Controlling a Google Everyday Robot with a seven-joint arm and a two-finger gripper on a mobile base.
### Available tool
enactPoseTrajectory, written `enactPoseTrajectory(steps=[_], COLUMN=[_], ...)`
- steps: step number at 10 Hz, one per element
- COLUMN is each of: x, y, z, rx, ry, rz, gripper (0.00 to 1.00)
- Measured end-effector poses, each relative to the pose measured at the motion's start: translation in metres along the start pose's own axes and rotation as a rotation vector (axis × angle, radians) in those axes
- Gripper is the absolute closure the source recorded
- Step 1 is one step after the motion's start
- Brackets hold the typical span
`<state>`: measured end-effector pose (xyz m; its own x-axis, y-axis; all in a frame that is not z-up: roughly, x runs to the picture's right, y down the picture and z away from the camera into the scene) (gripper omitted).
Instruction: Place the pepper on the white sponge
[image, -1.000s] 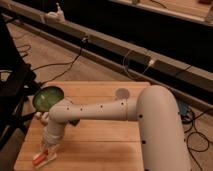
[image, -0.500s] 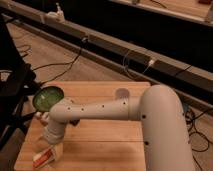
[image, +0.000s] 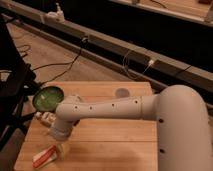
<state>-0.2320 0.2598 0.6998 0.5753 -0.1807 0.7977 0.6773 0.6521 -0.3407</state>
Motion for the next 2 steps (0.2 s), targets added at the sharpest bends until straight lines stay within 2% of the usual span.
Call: enactPoseTrajectory(steps=[1,2], x=[0.0061,0.0074], y=[0.0031,0.0042], z=[-0.0111,-0.0145], rx=[0.035,0.046], ry=[0.007,0.008], rz=[0.032,0.042], gripper=[0.20,0.20])
